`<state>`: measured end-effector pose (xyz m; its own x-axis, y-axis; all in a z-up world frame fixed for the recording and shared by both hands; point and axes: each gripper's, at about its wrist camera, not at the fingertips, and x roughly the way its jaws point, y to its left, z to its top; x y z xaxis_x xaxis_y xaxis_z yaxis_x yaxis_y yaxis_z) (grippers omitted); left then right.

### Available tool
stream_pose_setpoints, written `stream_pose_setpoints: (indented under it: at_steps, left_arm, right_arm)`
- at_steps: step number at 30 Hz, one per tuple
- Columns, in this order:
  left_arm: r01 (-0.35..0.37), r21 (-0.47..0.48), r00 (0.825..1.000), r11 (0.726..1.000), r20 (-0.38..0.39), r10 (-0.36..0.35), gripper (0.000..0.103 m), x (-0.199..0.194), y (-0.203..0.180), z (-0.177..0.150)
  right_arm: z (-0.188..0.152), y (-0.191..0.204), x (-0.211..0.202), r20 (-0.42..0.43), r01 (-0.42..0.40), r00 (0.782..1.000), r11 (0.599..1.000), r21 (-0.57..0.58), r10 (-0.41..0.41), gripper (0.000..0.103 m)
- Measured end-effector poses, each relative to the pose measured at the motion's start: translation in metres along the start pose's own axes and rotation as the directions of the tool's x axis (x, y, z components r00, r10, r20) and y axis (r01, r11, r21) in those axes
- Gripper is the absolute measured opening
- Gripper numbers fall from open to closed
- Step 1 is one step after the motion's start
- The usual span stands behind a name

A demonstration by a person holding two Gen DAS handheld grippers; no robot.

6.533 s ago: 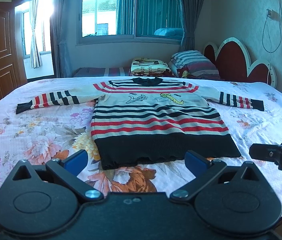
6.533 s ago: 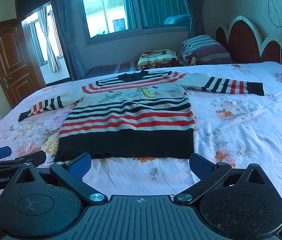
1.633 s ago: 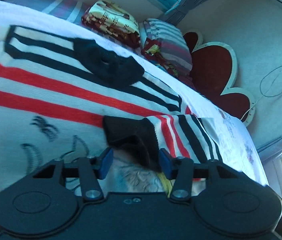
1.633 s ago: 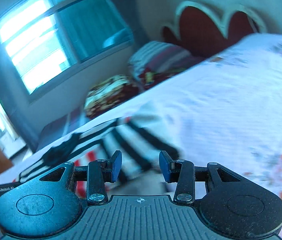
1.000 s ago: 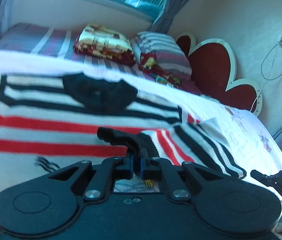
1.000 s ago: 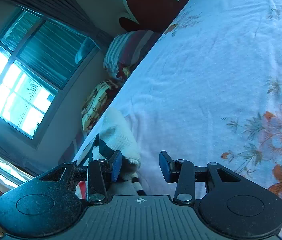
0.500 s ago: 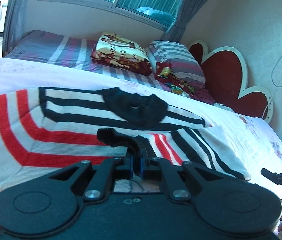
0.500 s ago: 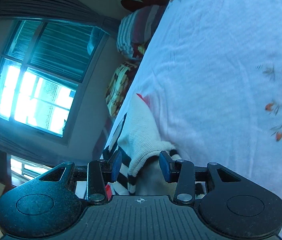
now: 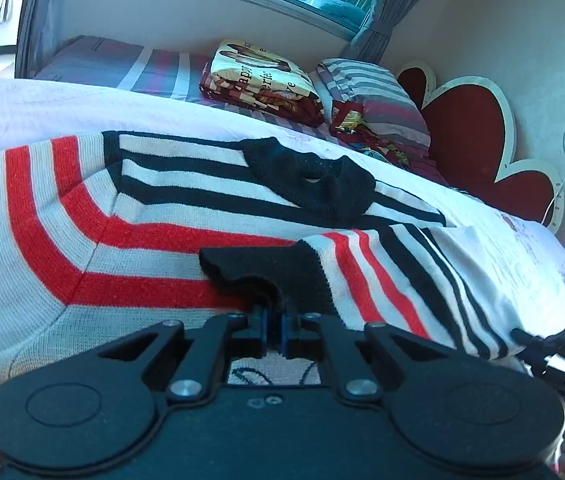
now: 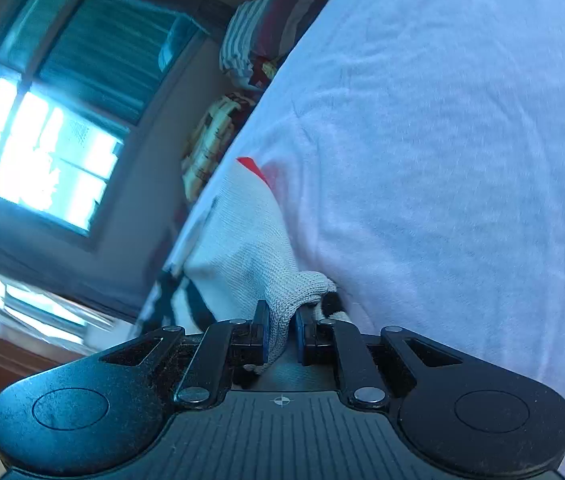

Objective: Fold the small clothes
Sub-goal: 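Lay the sleeve on the body and open the right gripper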

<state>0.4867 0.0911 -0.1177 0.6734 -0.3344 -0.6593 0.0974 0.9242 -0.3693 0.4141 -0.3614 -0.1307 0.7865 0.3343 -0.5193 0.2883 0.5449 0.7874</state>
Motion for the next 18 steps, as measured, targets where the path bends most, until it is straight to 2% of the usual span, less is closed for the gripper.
stream_pose_setpoints:
  at_steps: [2, 4, 5, 9, 10, 11, 12, 14, 16, 18]
  left_arm:
    - [-0.013, 0.031, 1.000, 0.999, 0.017, 0.012, 0.005, -0.006, -0.004, 0.000]
    - [-0.059, 0.074, 0.998, 0.995, 0.002, 0.059, 0.005, -0.001, -0.007, -0.001]
    - [-0.064, 0.075, 0.998, 0.995, -0.008, 0.065, 0.006, 0.004, -0.006, -0.003]
    - [-0.083, 0.133, 0.997, 0.988, 0.015, 0.082, 0.010, 0.002, -0.010, -0.007]
    - [-0.089, 0.146, 0.996, 0.985, 0.021, 0.087, 0.023, -0.001, -0.011, -0.008]
    - [-0.116, 0.153, 0.993, 0.981, 0.036, 0.112, 0.048, -0.006, -0.011, -0.008]
    - [-0.161, 0.159, 0.986, 0.974, 0.067, 0.152, 0.058, -0.014, -0.012, -0.009]
    - [-0.206, 0.194, 0.973, 0.959, 0.143, 0.180, 0.051, -0.029, -0.018, -0.010]
    - [-0.189, 0.237, 0.974, 0.953, 0.168, 0.152, 0.044, -0.032, -0.033, -0.006]
    - [-0.172, 0.300, 0.977, 0.938, 0.171, 0.125, 0.045, -0.023, -0.054, -0.004]
  right_arm:
    - [-0.003, 0.010, -0.010, 0.033, 0.003, 0.999, 0.997, -0.077, -0.001, 0.011]
    - [-0.008, 0.017, -0.011, 0.041, 0.046, 0.998, 0.988, -0.150, -0.040, 0.011]
    - [-0.011, 0.016, -0.007, 0.029, 0.079, 0.997, 0.984, -0.162, -0.076, 0.011]
    - [-0.014, 0.015, -0.008, 0.008, 0.084, 0.996, 0.979, -0.186, -0.084, 0.012]
    - [-0.014, 0.017, -0.012, -0.006, 0.082, 0.996, 0.977, -0.195, -0.085, 0.021]
    - [-0.014, 0.021, -0.020, -0.005, 0.086, 0.996, 0.972, -0.220, -0.090, 0.027]
    - [-0.017, 0.026, -0.033, 0.029, 0.088, 0.996, 0.959, -0.269, -0.084, 0.033]
    - [-0.022, 0.042, -0.052, 0.096, 0.093, 0.994, 0.912, -0.400, -0.059, 0.033]
    - [-0.023, 0.056, -0.049, 0.111, 0.128, 0.990, 0.863, -0.488, -0.084, 0.033]
    - [-0.024, 0.065, -0.030, 0.116, 0.172, 0.985, 0.813, -0.557, -0.129, 0.030]
